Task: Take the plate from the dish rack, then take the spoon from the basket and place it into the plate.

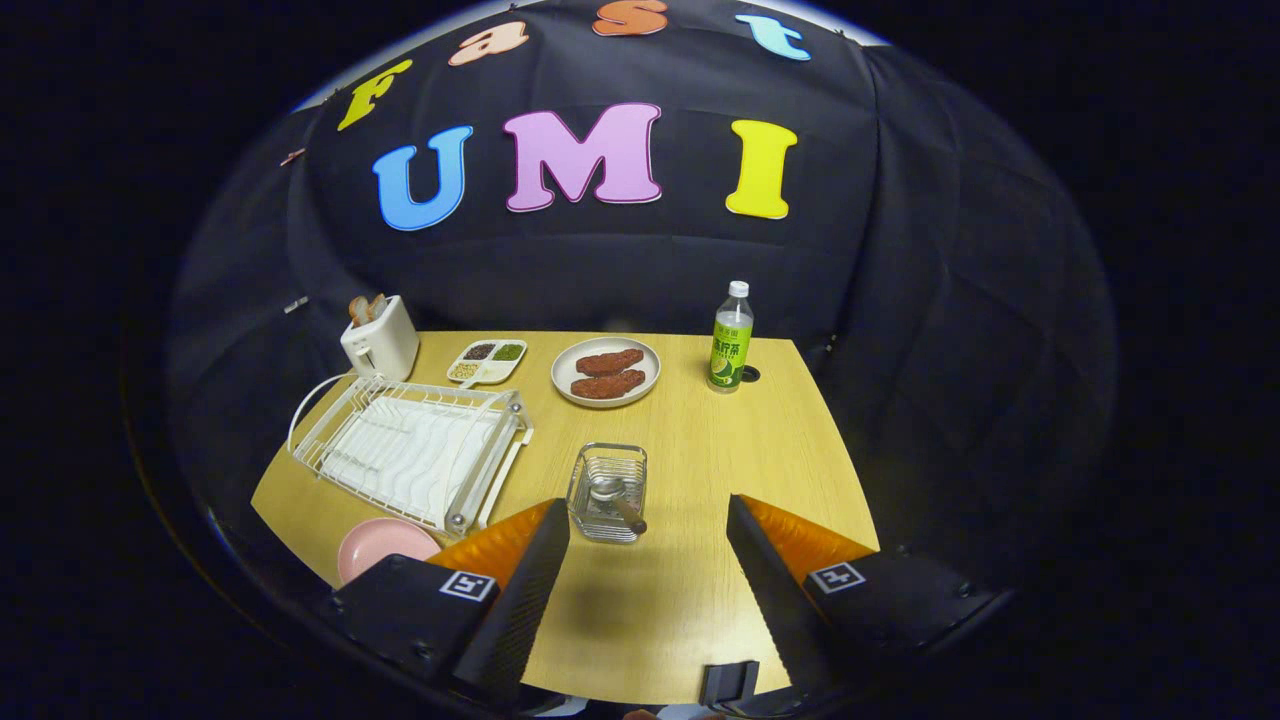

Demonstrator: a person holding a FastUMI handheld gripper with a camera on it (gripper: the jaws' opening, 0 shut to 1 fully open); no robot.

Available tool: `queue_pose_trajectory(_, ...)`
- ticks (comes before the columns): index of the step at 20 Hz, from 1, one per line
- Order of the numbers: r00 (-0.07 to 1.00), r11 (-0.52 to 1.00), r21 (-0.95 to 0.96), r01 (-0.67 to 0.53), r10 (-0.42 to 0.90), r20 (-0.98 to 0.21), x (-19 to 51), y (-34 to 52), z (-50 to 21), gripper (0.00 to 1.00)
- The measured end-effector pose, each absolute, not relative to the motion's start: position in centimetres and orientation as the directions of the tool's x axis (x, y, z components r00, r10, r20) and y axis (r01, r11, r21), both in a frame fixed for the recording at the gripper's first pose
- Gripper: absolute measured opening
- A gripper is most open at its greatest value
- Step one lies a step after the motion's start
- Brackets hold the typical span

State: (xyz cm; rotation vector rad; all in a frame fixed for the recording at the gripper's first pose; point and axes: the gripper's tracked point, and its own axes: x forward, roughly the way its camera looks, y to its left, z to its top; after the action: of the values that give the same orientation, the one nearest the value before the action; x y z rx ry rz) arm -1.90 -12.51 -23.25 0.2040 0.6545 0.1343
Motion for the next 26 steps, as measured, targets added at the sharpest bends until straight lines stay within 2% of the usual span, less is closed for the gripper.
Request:
queue_pose_trajectory(7, 0.750, 0.966, 0.213, -0.149, 0.251, -0.612, -0.8, -11.8, -26.5, 0.96)
queue_pose_trajectory(9, 0.722, 0.958, 0.224, -0.179, 0.283, -0.631, -0.6, -10.9, -28.0, 0.93)
queue_pose_trajectory(12, 0.680, 0.948, 0.247, -0.201, 0.316, -0.662, -0.1, -9.8, -30.4, 0.81)
queue_pose_trajectory(15, 0.658, 0.946, 0.248, -0.211, 0.325, -0.679, 1.0, -9.1, -32.3, 0.76)
queue_pose_trajectory(18, 0.635, 0.943, 0.240, -0.229, 0.332, -0.698, 2.0, -8.0, -33.8, 0.54)
queue_pose_trajectory(21, 0.626, 0.944, 0.229, -0.236, 0.328, -0.708, 2.4, -7.4, -34.5, 0.41)
queue_pose_trajectory(22, 0.624, 0.946, 0.225, -0.233, 0.323, -0.712, 2.5, -7.4, -34.6, 0.26)
queue_pose_trajectory(23, 0.621, 0.939, 0.247, -0.238, 0.343, -0.705, 2.4, -6.7, -34.4, 0.19)
queue_pose_trajectory(26, 0.630, 0.941, 0.247, -0.232, 0.339, -0.699, 2.6, -6.9, -34.1, 0.13)
